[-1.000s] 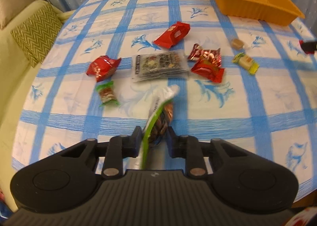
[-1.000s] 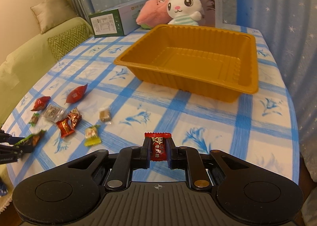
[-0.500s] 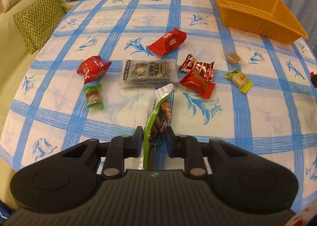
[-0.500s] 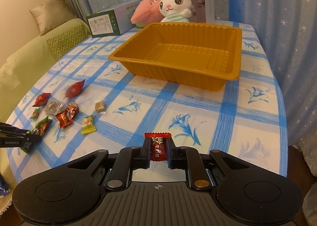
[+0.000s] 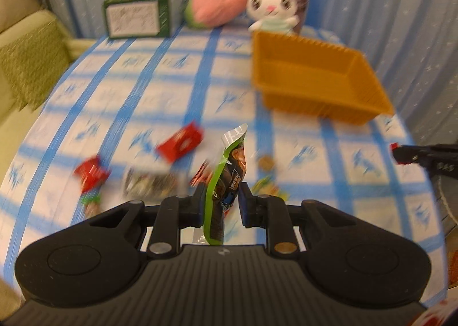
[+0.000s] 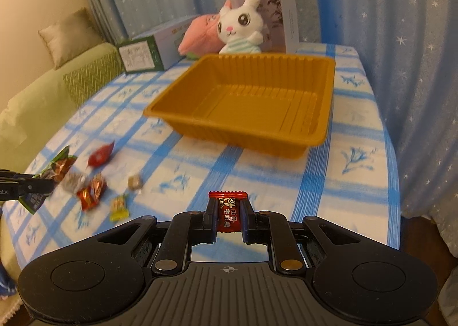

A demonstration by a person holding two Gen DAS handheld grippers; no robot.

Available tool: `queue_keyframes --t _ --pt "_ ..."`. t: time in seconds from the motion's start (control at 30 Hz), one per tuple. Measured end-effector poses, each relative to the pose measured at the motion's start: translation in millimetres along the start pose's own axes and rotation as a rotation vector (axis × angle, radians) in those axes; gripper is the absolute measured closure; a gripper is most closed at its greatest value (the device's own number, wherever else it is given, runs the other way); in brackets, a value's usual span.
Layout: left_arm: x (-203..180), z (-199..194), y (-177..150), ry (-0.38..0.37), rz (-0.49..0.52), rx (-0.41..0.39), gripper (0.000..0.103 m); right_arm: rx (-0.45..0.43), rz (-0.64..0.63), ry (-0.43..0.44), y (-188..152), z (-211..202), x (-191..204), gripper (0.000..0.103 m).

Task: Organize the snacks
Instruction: 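Carry the red candy and green-and-white bag with both tools over the orange tray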

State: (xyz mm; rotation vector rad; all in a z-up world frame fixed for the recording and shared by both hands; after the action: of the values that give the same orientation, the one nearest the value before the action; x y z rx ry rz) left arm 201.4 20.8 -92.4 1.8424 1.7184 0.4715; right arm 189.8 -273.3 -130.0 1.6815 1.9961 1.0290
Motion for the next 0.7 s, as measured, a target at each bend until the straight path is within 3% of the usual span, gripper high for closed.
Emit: queue_keyframes --t 0.4,0.7 --pt "-71 54 101 -0.142 0.035 -0.049 0.082 -0.095 0.060 -0.042 73 20 -27 0.087" --pt "-118 119 149 -0.181 0.040 0.001 0.082 -0.087 0.110 -0.060 105 67 -46 0.087"
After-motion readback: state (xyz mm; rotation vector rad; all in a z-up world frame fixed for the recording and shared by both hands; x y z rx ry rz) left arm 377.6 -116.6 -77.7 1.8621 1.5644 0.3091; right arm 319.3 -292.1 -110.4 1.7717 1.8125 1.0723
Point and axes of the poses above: each gripper's, at about its wrist camera, not at the fingertips, and z roughly the way its jaws point, x to its left, y to its top, the point moved 4 cm from there along z, roughly the way its jaws point, and after that the axes turned 6 degrees about -z, right-handed, at the moved point
